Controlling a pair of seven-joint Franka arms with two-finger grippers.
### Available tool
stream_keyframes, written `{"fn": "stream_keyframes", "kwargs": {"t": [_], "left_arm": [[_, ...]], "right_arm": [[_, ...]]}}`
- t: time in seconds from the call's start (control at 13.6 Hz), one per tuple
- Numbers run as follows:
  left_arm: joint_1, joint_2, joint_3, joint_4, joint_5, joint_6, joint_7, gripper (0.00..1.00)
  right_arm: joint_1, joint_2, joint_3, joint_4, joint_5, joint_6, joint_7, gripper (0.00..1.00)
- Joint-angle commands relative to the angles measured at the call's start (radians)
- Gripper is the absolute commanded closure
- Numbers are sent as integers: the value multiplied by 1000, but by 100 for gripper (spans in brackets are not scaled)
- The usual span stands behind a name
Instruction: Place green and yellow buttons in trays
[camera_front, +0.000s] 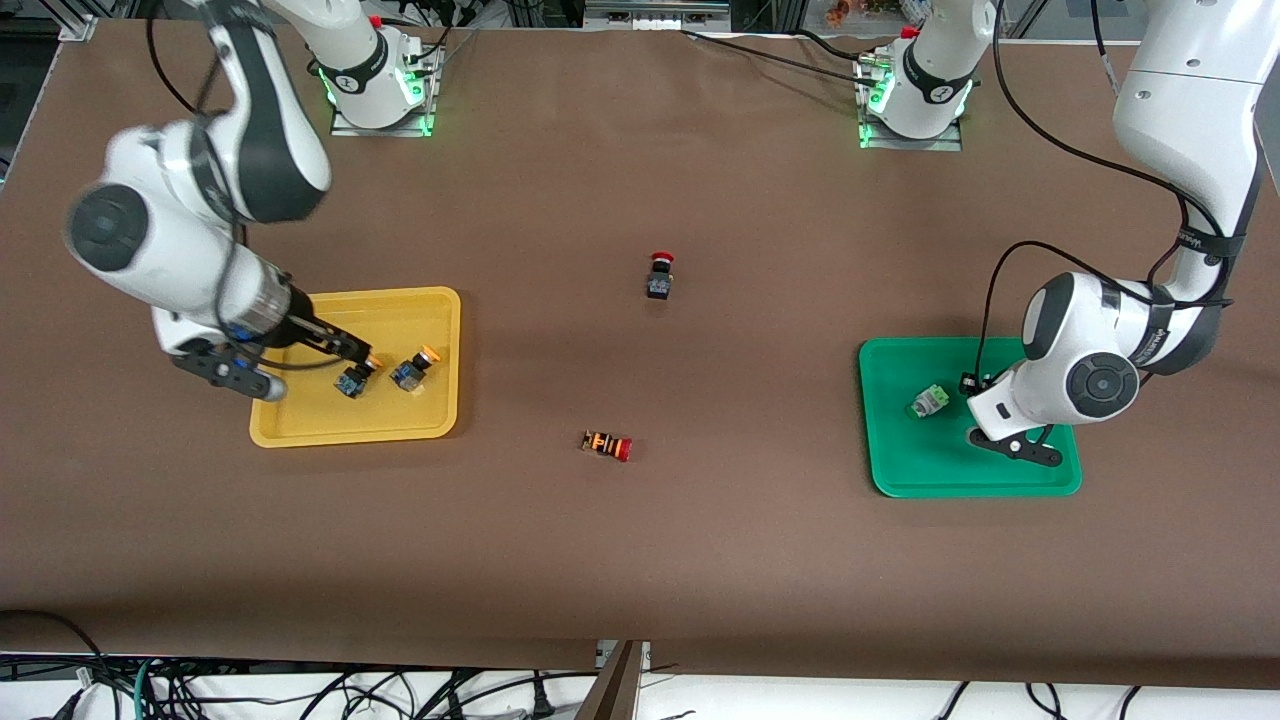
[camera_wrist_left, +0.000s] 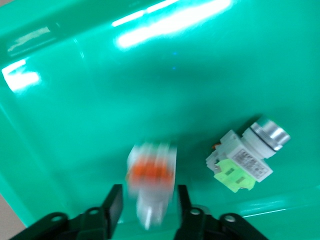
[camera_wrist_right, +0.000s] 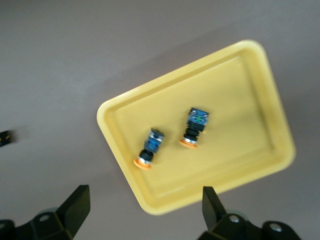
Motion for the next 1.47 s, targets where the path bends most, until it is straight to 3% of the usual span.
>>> {"fn": "stream_keyframes", "kwargs": {"t": [0.0, 0.22, 0.37, 0.44, 0.52, 0.59, 0.74, 0.88, 0.96, 1.03, 1.1, 1.25, 1.4], "left_arm": [[4, -64, -11, 12, -61, -59, 8, 0], [1, -177, -39, 37, -100, -140, 1, 0], [4, -249, -40, 111, -153, -268, 6, 0], [6, -266, -40, 175, -157, -351, 17, 0], [-2, -285, -45, 239, -159, -434, 17, 0], [-2, -294, -54, 307, -160, -505, 15, 0], [2, -320, -54, 398, -165, -599, 17, 0], [3, -368, -31, 432, -189, -593, 2, 0], [-22, -418, -7, 424, -199, -559, -12, 0], [-87, -447, 63, 409, -199, -553, -43, 0], [-144, -492, 160, 339, -220, -532, -76, 0], [-200, -658, 237, 82, -348, -382, -95, 0], [-266, -670, 337, 44, -369, -376, -94, 0]], "right_arm": [[-3, 18, -31, 173, 1, -180, -122, 1], [-3, 18, -95, 273, 7, -295, -250, 1], [-56, 9, -77, 299, 18, -320, -320, 1], [-140, -22, 2, 296, 21, -320, -338, 1], [-259, -48, 124, 290, 21, -312, -341, 1], [-332, -63, 192, 289, 14, -312, -338, 1], [-351, -95, 197, 290, -17, -324, -351, 1], [-363, -131, 197, 290, -93, -343, -427, 1], [-365, -141, 197, 289, -114, -355, -464, 1], [-372, -146, 197, 284, -114, -357, -478, 1], [-376, -161, 199, 258, -112, -355, -472, 1], [-367, -158, 197, 236, -112, -358, -464, 1], [-357, -140, 199, 243, -117, -360, -461, 1]]}}
